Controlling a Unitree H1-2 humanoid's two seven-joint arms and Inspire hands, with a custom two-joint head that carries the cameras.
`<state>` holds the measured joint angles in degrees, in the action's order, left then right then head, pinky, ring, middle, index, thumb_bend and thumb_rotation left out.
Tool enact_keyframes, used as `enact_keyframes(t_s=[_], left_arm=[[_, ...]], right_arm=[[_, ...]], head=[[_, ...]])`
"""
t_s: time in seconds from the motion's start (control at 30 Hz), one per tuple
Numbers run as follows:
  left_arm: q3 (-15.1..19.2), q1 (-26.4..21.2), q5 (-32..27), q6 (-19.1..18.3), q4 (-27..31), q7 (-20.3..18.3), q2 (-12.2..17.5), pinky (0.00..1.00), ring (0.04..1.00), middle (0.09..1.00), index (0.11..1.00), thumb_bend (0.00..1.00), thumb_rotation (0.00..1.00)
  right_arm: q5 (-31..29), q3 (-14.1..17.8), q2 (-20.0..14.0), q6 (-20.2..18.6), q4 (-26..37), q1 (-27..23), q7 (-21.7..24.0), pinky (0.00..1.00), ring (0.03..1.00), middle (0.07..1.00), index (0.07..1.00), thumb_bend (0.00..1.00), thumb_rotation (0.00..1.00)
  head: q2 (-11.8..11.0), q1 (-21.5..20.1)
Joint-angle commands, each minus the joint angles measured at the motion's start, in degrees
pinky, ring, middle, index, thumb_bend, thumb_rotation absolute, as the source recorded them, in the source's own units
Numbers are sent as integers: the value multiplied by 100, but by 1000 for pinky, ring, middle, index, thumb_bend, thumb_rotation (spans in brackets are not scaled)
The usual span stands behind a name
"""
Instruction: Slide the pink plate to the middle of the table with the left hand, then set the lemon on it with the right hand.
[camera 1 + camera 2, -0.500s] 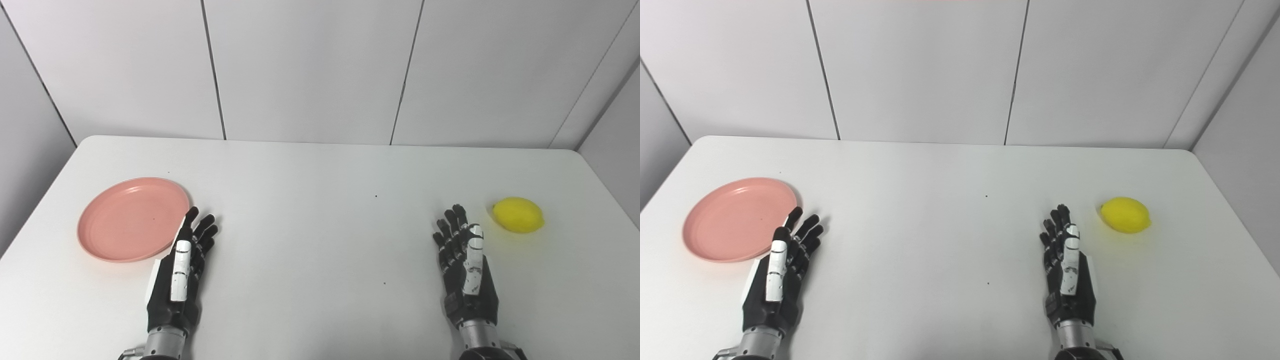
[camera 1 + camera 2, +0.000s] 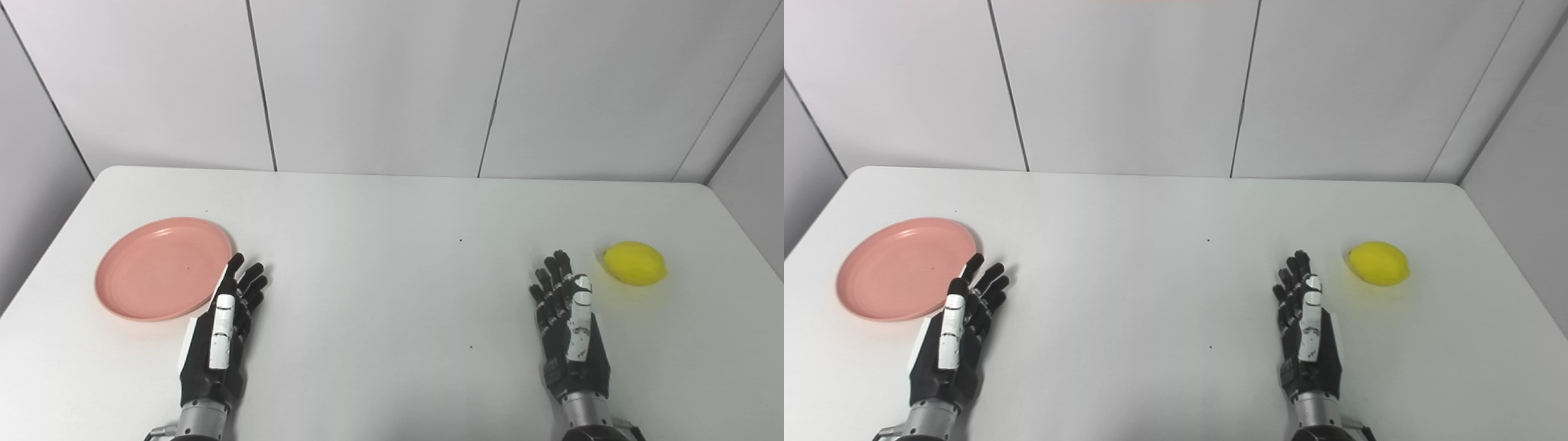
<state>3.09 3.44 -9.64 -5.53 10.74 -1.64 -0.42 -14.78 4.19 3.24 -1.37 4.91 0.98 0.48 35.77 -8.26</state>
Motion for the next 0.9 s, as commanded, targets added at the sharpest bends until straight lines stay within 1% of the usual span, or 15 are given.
enact_keyframes(t_s=[0.0, 0.2, 0.23, 0.33, 0.47, 0.5, 0.53, 0.57, 0.6, 0.73, 0.8, 0.83, 0.87], left_arm=[[-18, 12, 33, -66, 4, -5, 24, 948, 902, 899, 928, 626, 916], [-25, 17, 51, -97, 19, 4, 29, 950, 905, 902, 934, 622, 921], [-24, 14, 50, -85, 6, -1, 34, 950, 906, 902, 935, 620, 923], [-26, 12, 52, -53, -40, -17, 50, 954, 911, 907, 944, 616, 931], [-44, 7, 73, -11, -103, -14, 29, 955, 907, 904, 941, 624, 916], [-59, 6, 71, 16, -132, -19, 10, 955, 906, 904, 941, 625, 914], [-71, 5, 69, 37, -153, -23, -3, 961, 908, 905, 942, 622, 907], [-93, 7, 76, 72, -190, -24, -25, 962, 908, 905, 943, 620, 905], [-109, 9, 82, 98, -215, -23, -40, 964, 908, 906, 942, 622, 894], [-209, 12, 171, 298, -375, 13, -138, 953, 904, 899, 934, 649, 873], [-237, 12, 179, 332, -405, 26, -176, 952, 904, 899, 934, 650, 866], [-263, 12, 211, 371, -428, 39, -201, 952, 904, 899, 935, 651, 864], [-281, 12, 233, 399, -443, 48, -216, 950, 904, 898, 935, 642, 871]], right_arm=[[-38, -33, 40, -370, -140, 120, -7, 1000, 984, 984, 980, 786, 1000], [-40, -41, 45, -400, -123, 126, -19, 1000, 981, 983, 979, 780, 1000], [-25, -44, 51, -394, -136, 122, -28, 1000, 981, 982, 978, 781, 1000], [5, -44, 65, -347, -189, 113, -43, 1000, 988, 982, 975, 783, 1000], [-40, -15, 54, -298, -241, 112, -5, 1000, 994, 983, 980, 792, 1000], [-74, 2, 24, -258, -296, 103, 36, 1000, 995, 983, 981, 792, 1000], [-99, 15, 2, -230, -334, 97, 66, 1000, 998, 987, 987, 794, 1000], [-124, 34, -25, -206, -376, 89, 94, 1000, 999, 989, 989, 795, 1000], [-141, 48, -43, -192, -403, 84, 112, 1000, 1000, 989, 986, 794, 1000], [-202, 101, -169, -168, -502, 83, 189, 1000, 999, 988, 980, 792, 1000], [-208, 111, -208, -160, -536, 81, 186, 1000, 995, 985, 982, 794, 1000], [-240, 122, -243, -146, -575, 79, 216, 1000, 993, 984, 982, 794, 1000], [-264, 128, -265, -134, -602, 78, 240, 1000, 996, 990, 989, 786, 1000]], head=[[-2, 7], [-12, 12], [-59, 17], [-97, 46], [-169, 198], [-213, 322], [-213, 322], [-274, 450], [-274, 450], [-436, 800], [-441, 815], [-511, 911], [-511, 911]])
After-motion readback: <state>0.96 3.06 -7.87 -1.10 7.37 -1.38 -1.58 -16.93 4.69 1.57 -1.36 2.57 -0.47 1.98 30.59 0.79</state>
